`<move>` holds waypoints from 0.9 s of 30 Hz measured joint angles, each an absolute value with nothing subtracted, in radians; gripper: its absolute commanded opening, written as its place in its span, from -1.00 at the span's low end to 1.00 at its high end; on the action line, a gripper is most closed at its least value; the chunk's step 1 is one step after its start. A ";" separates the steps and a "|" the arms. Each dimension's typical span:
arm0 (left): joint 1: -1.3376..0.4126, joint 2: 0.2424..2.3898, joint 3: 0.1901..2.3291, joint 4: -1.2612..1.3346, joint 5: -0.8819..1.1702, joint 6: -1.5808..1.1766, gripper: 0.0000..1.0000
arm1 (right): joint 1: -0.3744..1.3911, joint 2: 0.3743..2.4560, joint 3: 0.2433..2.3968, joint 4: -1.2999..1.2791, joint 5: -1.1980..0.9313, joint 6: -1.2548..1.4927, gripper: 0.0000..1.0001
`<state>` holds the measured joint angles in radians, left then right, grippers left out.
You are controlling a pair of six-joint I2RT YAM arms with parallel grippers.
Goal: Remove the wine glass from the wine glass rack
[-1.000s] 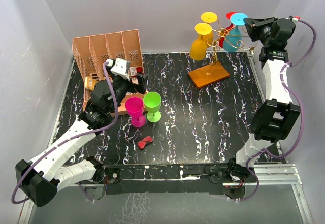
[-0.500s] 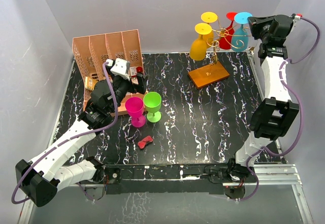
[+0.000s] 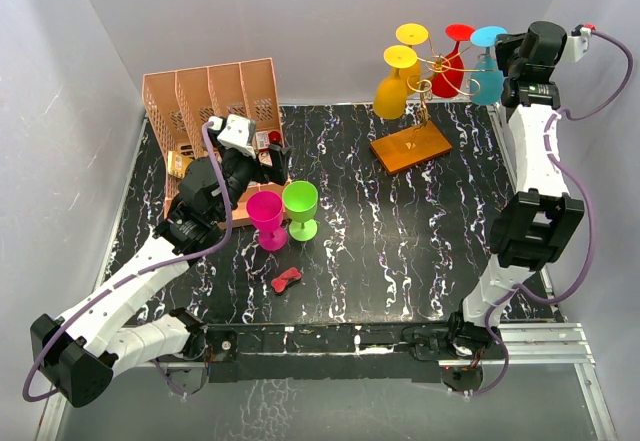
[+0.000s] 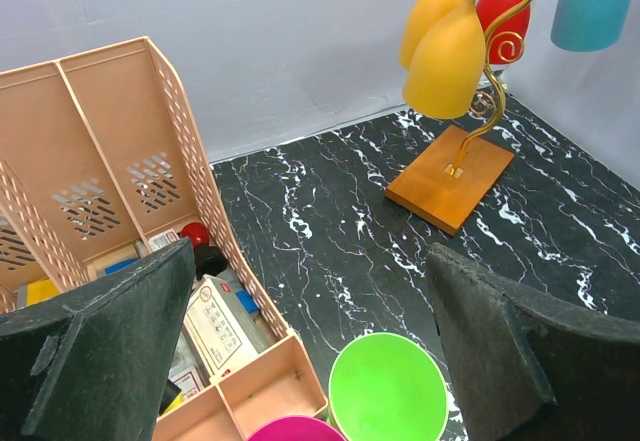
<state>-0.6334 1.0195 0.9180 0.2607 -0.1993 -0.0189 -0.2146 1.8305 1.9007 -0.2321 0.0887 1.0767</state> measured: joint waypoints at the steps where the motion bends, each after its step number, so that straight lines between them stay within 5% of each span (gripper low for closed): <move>1: -0.632 1.019 0.918 0.261 -0.199 -0.019 0.93 | -0.213 1.830 1.901 -0.238 0.109 1.068 -0.85; 13: -0.630 1.025 0.918 0.259 -0.199 -0.019 0.93 | -0.212 1.567 1.678 -0.205 0.265 0.968 -0.84; 27: -0.627 1.040 0.918 0.250 -0.199 -0.020 0.93 | -0.212 0.835 1.008 -0.048 0.195 0.940 -0.84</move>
<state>-0.6273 1.0401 0.9184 0.2501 -0.1993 -0.0200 -0.2115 0.8349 1.0080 -0.0479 0.1947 0.9401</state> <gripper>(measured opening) 0.967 0.099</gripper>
